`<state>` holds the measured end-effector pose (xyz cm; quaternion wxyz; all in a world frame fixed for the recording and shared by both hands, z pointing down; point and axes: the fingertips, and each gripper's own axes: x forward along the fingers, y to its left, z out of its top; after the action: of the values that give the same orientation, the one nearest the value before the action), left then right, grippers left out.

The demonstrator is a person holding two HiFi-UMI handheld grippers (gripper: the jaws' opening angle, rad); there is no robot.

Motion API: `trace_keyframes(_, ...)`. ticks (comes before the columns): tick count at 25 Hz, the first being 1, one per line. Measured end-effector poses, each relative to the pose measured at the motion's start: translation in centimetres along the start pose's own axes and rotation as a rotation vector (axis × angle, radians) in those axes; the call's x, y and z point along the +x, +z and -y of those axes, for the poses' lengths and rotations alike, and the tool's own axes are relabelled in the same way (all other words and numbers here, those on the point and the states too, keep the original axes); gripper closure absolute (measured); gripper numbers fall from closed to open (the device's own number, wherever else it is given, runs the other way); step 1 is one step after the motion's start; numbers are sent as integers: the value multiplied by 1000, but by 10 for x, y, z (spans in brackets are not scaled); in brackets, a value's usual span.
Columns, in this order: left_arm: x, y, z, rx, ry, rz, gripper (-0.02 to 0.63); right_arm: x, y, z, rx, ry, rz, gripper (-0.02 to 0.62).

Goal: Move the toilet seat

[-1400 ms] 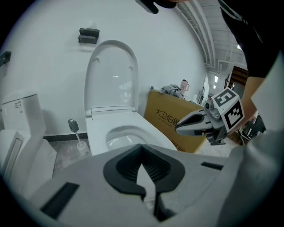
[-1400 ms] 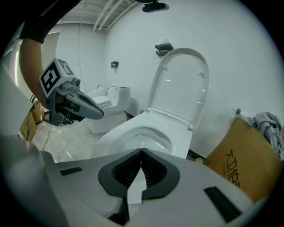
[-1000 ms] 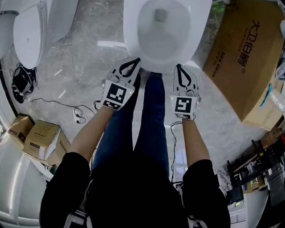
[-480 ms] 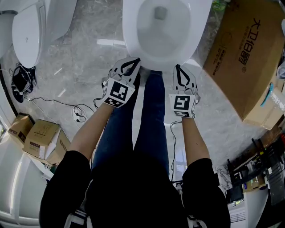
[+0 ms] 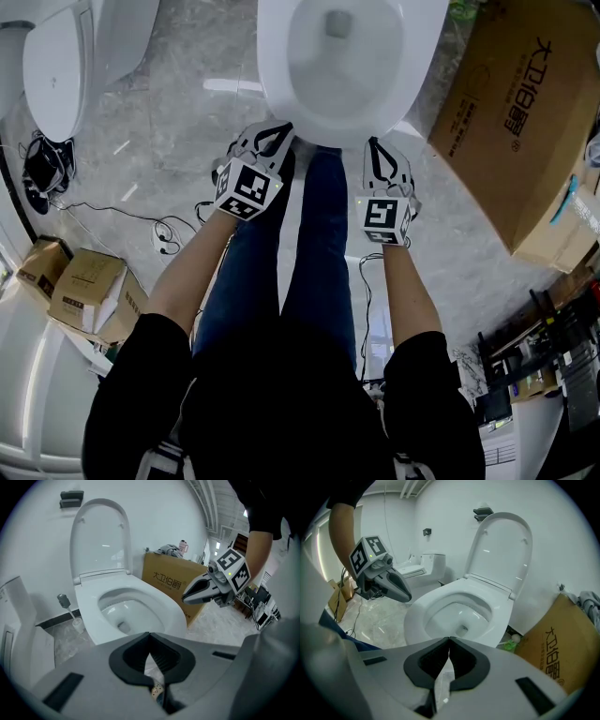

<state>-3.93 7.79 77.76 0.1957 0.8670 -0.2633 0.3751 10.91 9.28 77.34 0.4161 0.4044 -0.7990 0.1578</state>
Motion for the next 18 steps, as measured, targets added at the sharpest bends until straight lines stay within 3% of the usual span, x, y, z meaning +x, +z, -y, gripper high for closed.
trace_keyframes(7, 6, -9, 8, 40, -24, -36, 598, 4, -14, -6, -16, 21, -44, 571)
trace_keyframes(18, 14, -25, 13, 237, -42, -133, 597, 10, -32, -13, -85, 38, -111, 571)
